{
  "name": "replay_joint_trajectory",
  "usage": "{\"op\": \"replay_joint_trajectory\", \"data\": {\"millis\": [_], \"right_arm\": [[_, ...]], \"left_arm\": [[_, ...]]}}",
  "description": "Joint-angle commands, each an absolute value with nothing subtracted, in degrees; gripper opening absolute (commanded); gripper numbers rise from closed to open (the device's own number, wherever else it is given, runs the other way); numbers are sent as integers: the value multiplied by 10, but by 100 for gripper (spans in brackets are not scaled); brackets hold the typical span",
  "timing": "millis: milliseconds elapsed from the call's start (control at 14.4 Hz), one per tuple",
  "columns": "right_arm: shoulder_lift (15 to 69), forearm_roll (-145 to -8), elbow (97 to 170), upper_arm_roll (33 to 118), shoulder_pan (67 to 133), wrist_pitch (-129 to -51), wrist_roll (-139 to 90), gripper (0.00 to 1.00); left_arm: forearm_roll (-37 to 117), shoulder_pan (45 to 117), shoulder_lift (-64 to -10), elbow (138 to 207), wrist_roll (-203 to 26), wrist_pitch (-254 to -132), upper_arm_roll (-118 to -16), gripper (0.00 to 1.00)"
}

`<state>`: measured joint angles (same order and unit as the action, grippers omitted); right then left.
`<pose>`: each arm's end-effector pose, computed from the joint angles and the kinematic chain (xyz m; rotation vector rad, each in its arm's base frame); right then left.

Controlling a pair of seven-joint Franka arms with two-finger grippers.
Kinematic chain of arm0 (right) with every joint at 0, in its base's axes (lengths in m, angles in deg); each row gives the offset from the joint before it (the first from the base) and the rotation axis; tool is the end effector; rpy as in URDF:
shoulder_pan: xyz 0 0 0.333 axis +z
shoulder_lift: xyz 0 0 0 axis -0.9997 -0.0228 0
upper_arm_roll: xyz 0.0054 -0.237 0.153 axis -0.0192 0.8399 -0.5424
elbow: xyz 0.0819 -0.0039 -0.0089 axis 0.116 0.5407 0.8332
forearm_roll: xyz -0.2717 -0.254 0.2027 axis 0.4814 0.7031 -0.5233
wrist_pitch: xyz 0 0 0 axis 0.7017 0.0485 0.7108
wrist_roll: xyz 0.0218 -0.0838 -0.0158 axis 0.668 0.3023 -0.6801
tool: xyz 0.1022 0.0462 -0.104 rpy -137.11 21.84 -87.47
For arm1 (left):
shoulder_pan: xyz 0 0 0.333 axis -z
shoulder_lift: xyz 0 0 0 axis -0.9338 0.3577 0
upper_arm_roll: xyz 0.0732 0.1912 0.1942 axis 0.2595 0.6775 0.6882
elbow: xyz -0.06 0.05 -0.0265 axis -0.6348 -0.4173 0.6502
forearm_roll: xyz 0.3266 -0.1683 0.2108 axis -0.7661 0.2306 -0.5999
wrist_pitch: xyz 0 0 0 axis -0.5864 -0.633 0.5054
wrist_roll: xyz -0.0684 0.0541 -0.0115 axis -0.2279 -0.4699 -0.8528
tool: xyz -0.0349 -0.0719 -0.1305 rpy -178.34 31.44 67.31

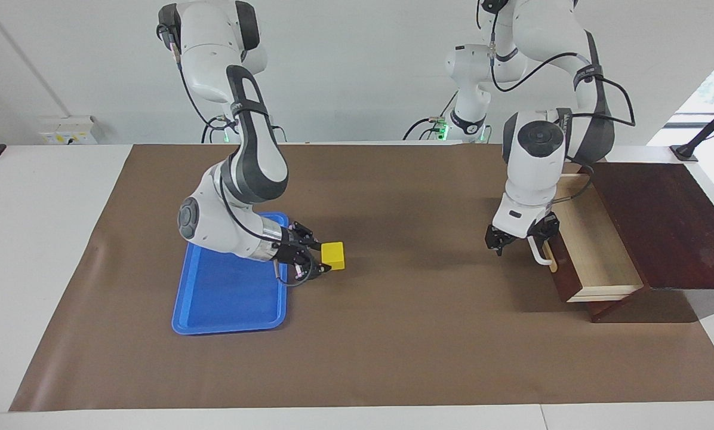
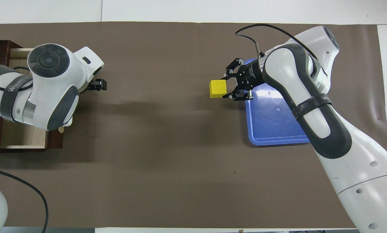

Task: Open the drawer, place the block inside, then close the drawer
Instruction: 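Lift the cube with the right gripper while the left gripper reaches toward it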

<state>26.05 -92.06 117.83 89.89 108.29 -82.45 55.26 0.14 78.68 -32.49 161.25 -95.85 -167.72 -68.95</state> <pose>0.6627 0.2387 0.2672 -2.0450 1.6613 0.7623 0.6407 -0.1396 0.3565 -2.9346 -0.0654 -0.1242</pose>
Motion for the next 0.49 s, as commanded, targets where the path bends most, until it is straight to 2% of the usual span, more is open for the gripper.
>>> {"op": "replay_joint_trajectory", "data": {"millis": [0,416], "right_arm": [[250,-908,1161,898,1102,-854,570,0],[249,-893,1160,898,1140,-860,588,0]], "left_arm": [[53,798,-297,1539,-1071,-1616,-686,100],[131,848,-293,1536,-1510,-1625,-686,100]]}}
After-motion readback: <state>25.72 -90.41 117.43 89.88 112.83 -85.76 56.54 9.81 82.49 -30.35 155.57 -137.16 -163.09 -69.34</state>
